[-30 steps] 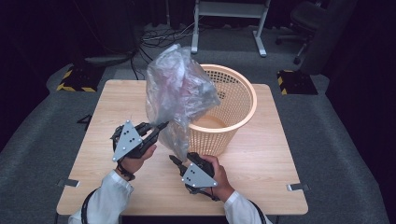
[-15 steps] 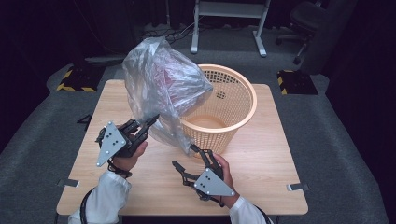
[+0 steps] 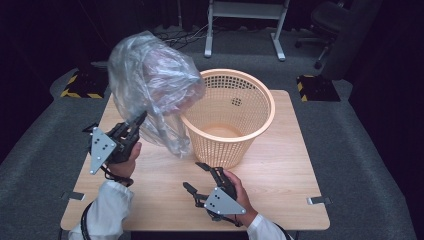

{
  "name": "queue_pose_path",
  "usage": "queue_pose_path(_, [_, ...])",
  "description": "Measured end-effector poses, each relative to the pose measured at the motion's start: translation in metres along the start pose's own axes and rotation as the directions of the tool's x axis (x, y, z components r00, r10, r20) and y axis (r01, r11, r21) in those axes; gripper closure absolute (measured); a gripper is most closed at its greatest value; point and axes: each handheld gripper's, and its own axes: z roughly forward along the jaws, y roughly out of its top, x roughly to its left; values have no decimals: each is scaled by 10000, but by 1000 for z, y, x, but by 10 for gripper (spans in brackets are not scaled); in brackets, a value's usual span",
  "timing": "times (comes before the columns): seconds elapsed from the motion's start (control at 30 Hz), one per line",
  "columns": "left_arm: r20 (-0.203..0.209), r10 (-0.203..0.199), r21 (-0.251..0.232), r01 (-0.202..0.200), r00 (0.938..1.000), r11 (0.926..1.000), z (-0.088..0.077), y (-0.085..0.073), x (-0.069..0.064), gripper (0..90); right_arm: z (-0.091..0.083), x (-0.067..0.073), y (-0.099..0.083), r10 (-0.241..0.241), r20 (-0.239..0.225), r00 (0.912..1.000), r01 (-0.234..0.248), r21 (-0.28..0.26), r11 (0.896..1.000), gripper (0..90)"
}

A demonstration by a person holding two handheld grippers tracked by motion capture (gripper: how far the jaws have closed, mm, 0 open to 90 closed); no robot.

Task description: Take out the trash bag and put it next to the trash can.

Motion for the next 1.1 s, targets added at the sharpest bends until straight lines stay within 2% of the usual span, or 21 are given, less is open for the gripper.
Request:
queue_pose_path(0.1, [-469,193,221,-182,9987,9996,-5,-2,7,892,-9,0,-8,-79,-388,9992,98,484,9988,307])
queue_pose_path(0.27, [-542,387,1166,-321,9978,9927,-14,-22,15,892,-26,-7,-20,106,-528,9986,-48,1087,9941,308])
queue_pose_path(0.37, [-328,623,2017,-544,9975,9779,-19,-38,17,892,-49,-18,-35,539,-491,9973,-446,1734,9838,314])
queue_pose_path(0.43, [-139,799,2749,-730,9967,9587,-24,-53,18,892,-60,-24,-44,775,-374,9963,-681,2088,9756,313])
queue_pose_path(0.47, [-139,799,2749,-730,9967,9587,-24,-53,18,892,-60,-24,-44,775,-374,9963,-681,2088,9756,313])
queue_pose_path(0.53, [20,734,3232,-701,9973,9437,-29,-61,19,891,-70,-29,-51,1051,-150,9943,-986,2366,9666,312])
queue_pose_path(0.57, [303,601,3779,-671,9977,9234,-31,-70,20,891,-80,-34,-58,1257,81,9920,-1234,2656,9562,310])
queue_pose_path(0.6, [303,601,3779,-671,9977,9234,-31,-70,20,890,-80,-34,-58,1257,81,9920,-1234,2656,9562,310])
queue_pose_path(0.63, [451,690,4219,-816,9966,9029,-35,-78,18,890,-89,-39,-65,1366,253,9903,-1378,2983,9445,308])
queue_pose_path(0.67, [451,690,4219,-816,9966,9029,-35,-78,18,889,-89,-39,-65,1366,253,9903,-1378,2983,9445,308])
queue_pose_path(0.7, [598,671,4443,-867,9960,8916,-36,-81,18,888,-97,-43,-72,1504,440,9876,-1565,3321,9302,309])
queue_pose_path(0.8, [1021,350,5063,-822,9942,8584,-41,-88,15,879,-105,-48,-80,1613,719,9843,-1764,3548,9181,310])
queue_pose_path(0.83, [1388,84,5632,-859,9903,8218,-41,-92,13,808,-112,-54,-87,1608,1027,9816,-1885,3898,9014,309])
queue_pose_path(0.87, [1388,84,5632,-859,9903,8218,-41,-92,13,737,-112,-54,-87,1608,1027,9816,-1885,3898,9014,309])
queue_pose_path(0.9, [1540,-177,6222,-831,9879,7784,-41,-96,10,651,-119,-61,-95,1846,1381,9731,-2261,4152,8812,311])
queue_pose_path(0.93, [1540,-177,6222,-831,9879,7784,-41,-96,10,549,-119,-61,-95,1846,1381,9731,-2261,4152,8812,311])
queue_pose_path(0.97, [1648,-567,6870,-733,9847,7229,-40,-100,7,467,-126,-68,-102,1954,1716,9656,-2521,4342,8648,315])
queue_pose_path(1.0, [1648,-567,6870,-733,9847,7229,-40,-100,7,418,-126,-68,-102,1954,1716,9656,-2521,4342,8648,315])
queue_pose_path(1.03, [1779,-666,7095,-811,9818,7001,-40,-102,5,358,-133,-75,-109,2193,2035,9542,-2890,4383,8511,317])
queue_pose_path(1.07, [1799,-940,7334,-698,9792,6763,-41,-104,3,358,-133,-75,-109,2193,2035,9542,-2890,4383,8511,317])
queue_pose_path(1.1, [1653,-931,7762,-713,9818,6264,-44,-108,-1,258,-139,-81,-114,2367,2290,9442,-3192,4593,8289,316])
